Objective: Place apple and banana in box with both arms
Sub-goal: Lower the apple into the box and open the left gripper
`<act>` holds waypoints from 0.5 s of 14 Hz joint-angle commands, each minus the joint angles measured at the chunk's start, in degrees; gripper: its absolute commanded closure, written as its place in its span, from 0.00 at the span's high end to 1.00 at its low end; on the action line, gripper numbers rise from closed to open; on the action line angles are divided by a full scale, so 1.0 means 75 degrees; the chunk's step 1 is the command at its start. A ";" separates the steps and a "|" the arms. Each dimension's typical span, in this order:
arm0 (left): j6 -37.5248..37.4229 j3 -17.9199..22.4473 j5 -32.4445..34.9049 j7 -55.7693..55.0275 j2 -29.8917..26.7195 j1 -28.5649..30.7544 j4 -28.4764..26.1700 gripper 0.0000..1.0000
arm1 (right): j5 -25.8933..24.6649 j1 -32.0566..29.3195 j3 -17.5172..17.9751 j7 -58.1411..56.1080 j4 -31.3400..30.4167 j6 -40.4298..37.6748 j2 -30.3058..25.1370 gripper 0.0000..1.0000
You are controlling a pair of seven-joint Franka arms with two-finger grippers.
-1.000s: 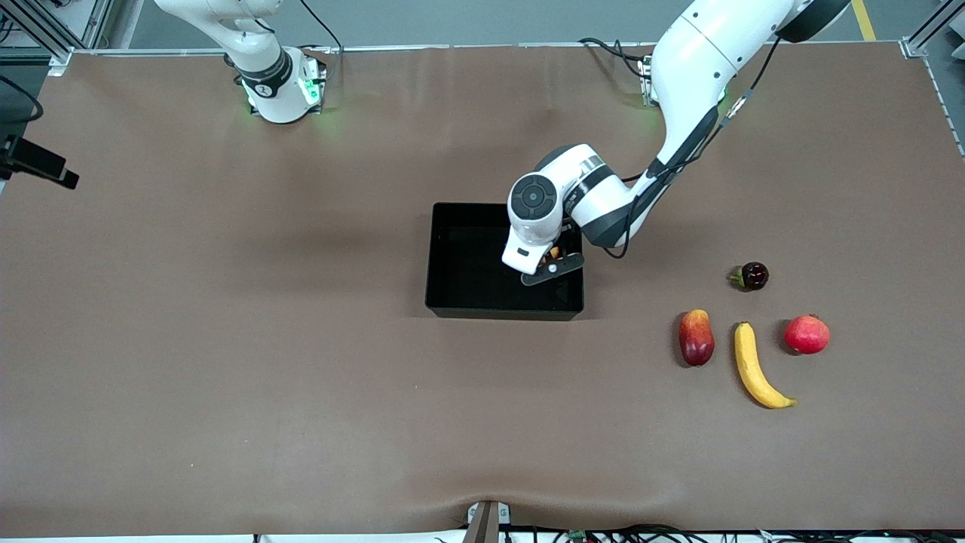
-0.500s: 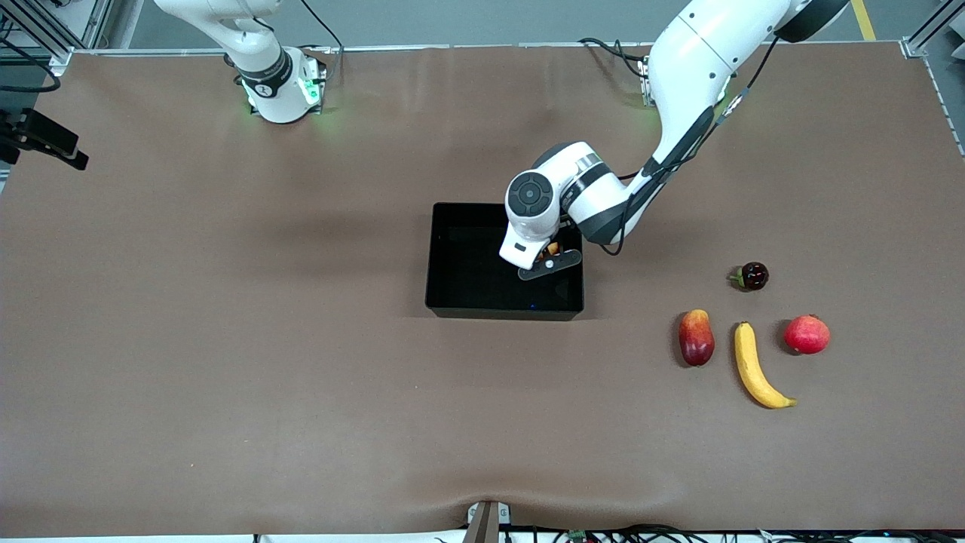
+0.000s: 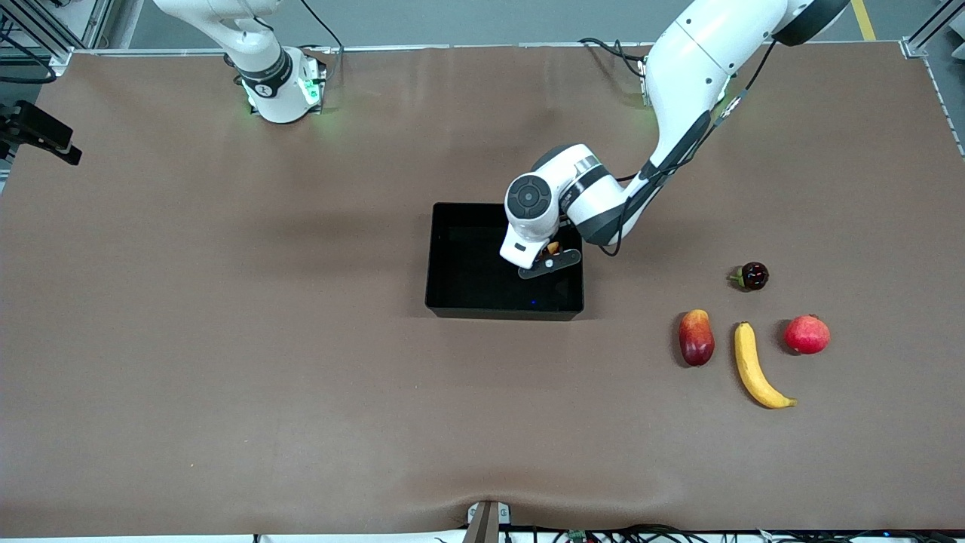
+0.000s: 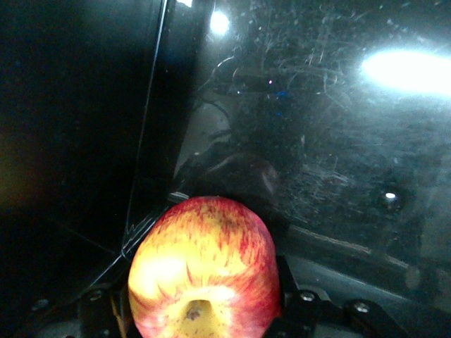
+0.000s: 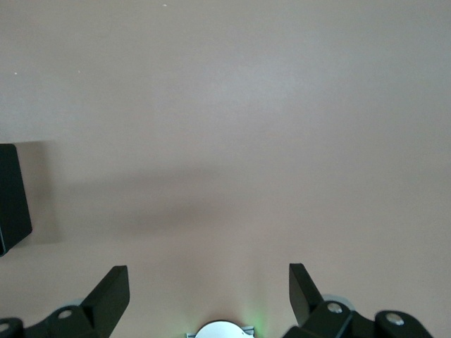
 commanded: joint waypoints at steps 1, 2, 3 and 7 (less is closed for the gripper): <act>0.0067 -0.0030 -0.0002 -0.0050 0.0020 0.0011 -0.0008 0.76 | 0.0094 -0.0234 0.0028 -0.0143 0.0013 -0.0041 -0.0078 1.00; 0.0067 -0.0030 -0.0002 -0.0085 0.0020 0.0000 -0.0020 1.00 | 0.0059 -0.0222 0.0051 -0.0144 0.0036 -0.0041 -0.0067 1.00; 0.0055 -0.0030 -0.0002 -0.0178 0.0020 -0.0024 -0.0008 1.00 | 0.0105 -0.0234 0.0051 -0.0144 0.0036 -0.0041 -0.0067 1.00; 0.0043 -0.0041 -0.0002 -0.0272 -0.0085 -0.0024 0.0038 1.00 | 0.0141 -0.0234 0.0051 -0.0120 0.0025 -0.0053 -0.0067 1.00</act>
